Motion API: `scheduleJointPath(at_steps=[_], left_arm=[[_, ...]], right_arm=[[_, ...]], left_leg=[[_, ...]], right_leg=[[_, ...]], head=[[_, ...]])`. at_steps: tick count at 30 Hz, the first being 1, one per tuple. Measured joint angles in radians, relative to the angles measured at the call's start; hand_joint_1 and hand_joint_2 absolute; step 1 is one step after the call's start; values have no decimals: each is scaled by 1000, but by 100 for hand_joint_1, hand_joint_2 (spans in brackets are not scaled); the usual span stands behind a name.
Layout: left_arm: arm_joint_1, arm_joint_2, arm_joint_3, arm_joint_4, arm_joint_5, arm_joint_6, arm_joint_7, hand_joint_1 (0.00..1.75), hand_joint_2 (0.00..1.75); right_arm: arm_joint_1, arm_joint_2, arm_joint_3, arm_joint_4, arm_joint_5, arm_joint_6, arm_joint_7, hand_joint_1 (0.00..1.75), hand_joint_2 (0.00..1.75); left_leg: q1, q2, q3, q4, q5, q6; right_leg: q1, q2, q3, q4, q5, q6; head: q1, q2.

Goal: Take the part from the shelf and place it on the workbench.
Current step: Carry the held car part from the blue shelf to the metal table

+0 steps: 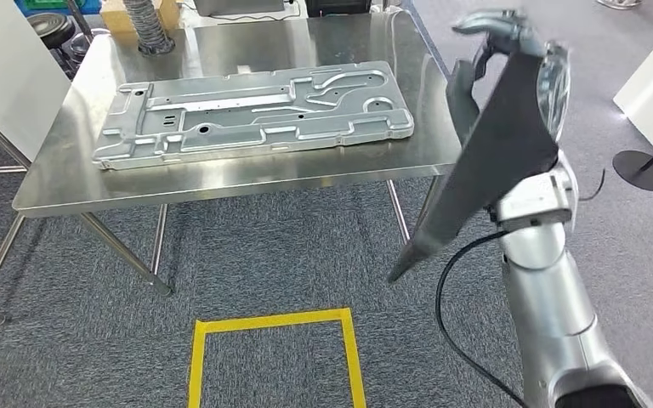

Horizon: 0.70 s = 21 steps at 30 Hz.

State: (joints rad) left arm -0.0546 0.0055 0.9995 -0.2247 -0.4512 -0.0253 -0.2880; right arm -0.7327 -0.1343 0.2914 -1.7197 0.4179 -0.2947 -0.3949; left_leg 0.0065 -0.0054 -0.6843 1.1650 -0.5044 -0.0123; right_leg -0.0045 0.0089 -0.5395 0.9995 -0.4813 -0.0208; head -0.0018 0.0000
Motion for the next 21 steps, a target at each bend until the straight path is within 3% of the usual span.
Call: scheduleJointPath(at_steps=[1,3,7,9,11,12,13,14,16,18,21], left_arm=[[0,1,1,0,-1,-1,0,0,175],[-1,2,3,0,-3,-4,-1,0,175],[-4,2,4,0,-8,-5,-3,0,175],[-5,2,5,0,-10,-5,-4,0,175],[-7,2,5,0,-12,-5,-4,0,175],[-7,2,5,0,-13,-6,-4,0,175],[-6,2,5,0,-13,-6,-4,0,175],[-5,1,5,0,-14,-7,-4,0,175],[-5,-1,5,0,-18,-8,-4,0,175],[-6,-4,5,1,-21,-10,-5,0,175],[-8,-5,5,1,-25,-11,-6,0,175]], right_arm=[[-40,7,0,24,5,9,12,175,175],[-117,20,1,76,13,26,35,175,175],[-228,40,4,165,20,45,53,175,175],[-268,49,9,206,20,50,53,175,175],[-290,57,16,246,20,56,54,175,175],[-295,62,21,265,20,58,55,175,175],[-300,67,26,283,20,60,56,175,175],[-307,72,31,299,21,60,56,175,175],[-327,80,39,332,22,60,60,175,175],[-349,89,48,365,27,60,68,175,175],[-372,104,60,401,34,57,74,175,175]], left_leg=[[-2,1,14,-64,49,4],[-7,1,33,-139,104,16],[-5,-2,59,-158,99,38],[-3,-3,78,-164,90,45],[-2,-3,93,-164,75,48],[-2,-4,103,-164,66,48],[-2,-5,115,-164,56,47],[-3,-7,129,-164,46,46],[-4,-9,156,-162,25,41],[-7,-11,172,-165,5,31],[-8,-11,187,-161,-5,12]], right_leg=[[1,1,11,1,-10,3],[3,3,25,0,-25,14],[3,2,20,40,-31,34],[0,-1,-41,147,-57,41],[-2,-3,-131,271,-105,46],[-3,-3,-163,298,-118,48],[-3,-3,-179,292,-112,49],[-3,-4,-179,252,-83,47],[1,-4,-152,113,26,38],[8,-5,-131,23,94,26],[7,-4,-111,0,97,9]], head=[[0,0],[0,0],[2,0],[4,0],[6,0],[6,0],[6,0],[6,0],[6,0],[6,0],[5,0]])
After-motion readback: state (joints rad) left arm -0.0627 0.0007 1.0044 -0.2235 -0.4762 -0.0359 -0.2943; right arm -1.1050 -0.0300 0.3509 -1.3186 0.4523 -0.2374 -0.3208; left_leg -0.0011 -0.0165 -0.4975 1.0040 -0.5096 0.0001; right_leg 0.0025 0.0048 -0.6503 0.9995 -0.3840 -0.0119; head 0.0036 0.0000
